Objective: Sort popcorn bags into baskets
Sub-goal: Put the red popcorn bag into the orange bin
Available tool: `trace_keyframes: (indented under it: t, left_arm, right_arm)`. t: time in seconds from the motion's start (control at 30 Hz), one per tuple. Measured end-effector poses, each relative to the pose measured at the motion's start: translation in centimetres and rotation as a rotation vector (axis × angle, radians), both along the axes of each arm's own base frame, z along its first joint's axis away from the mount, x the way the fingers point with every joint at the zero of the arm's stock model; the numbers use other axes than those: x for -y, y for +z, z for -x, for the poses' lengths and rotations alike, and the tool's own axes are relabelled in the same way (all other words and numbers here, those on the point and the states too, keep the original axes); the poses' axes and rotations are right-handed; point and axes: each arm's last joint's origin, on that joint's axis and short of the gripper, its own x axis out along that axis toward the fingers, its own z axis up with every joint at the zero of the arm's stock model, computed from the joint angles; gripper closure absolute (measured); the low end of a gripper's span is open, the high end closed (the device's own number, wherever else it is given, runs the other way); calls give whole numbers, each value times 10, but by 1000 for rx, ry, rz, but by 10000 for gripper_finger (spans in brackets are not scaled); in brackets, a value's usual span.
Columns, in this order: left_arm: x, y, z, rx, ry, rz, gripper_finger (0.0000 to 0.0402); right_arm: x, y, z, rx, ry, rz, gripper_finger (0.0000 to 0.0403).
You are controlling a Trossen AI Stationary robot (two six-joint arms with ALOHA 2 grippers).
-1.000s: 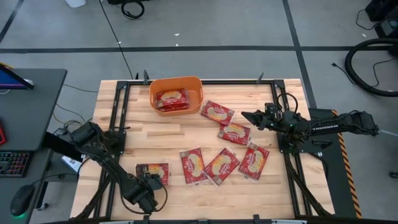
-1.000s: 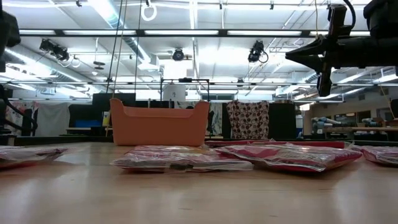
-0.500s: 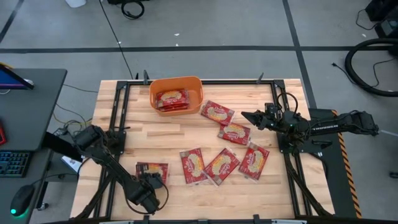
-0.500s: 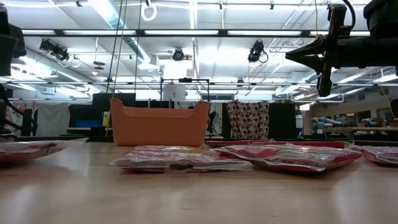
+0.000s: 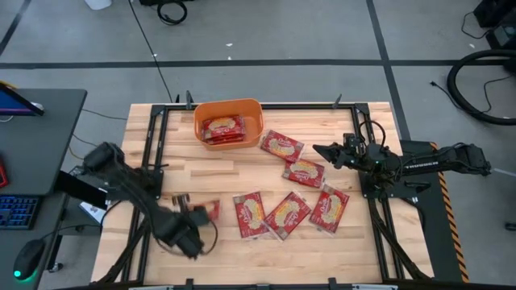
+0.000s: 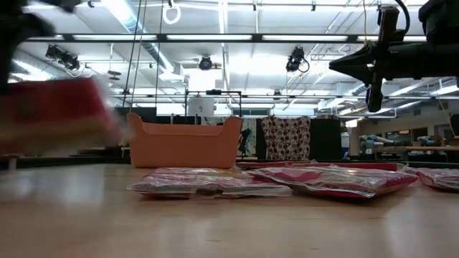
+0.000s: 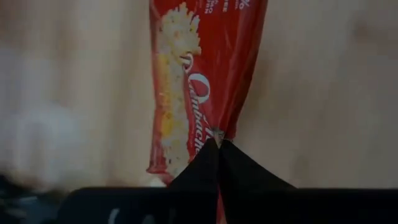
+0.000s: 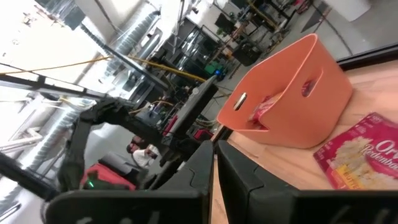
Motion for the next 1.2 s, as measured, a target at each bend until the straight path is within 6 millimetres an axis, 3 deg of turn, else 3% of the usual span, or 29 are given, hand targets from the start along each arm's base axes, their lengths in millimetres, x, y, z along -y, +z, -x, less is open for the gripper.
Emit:
trace_keyframes:
  t: [0.2, 0.37, 0.57, 0.7, 0.87, 1.2]
  left_arm:
    - [-57, 45, -11, 154, 34, -29, 399]
    - [-106, 83, -34, 226, -45, -208, 400]
    - [-172, 99, -56, 183, -122, -344, 400]
    - [-214, 97, -64, 121, -136, -425, 400]
    - [-261, 86, -76, 101, -146, -399, 400]
    - [-323, 13, -101, -131, -158, -279, 400]
  right_arm:
    - [2, -1, 0, 1, -71, -32, 375]
    - [2, -1, 0, 0, -58, -30, 375]
    - [4, 0, 1, 16, -141, -29, 375]
    - [4, 1, 1, 18, -159, -22, 375]
    - [5, 1, 2, 8, -200, -6, 375]
    - [6, 1, 2, 0, -209, 6, 375]
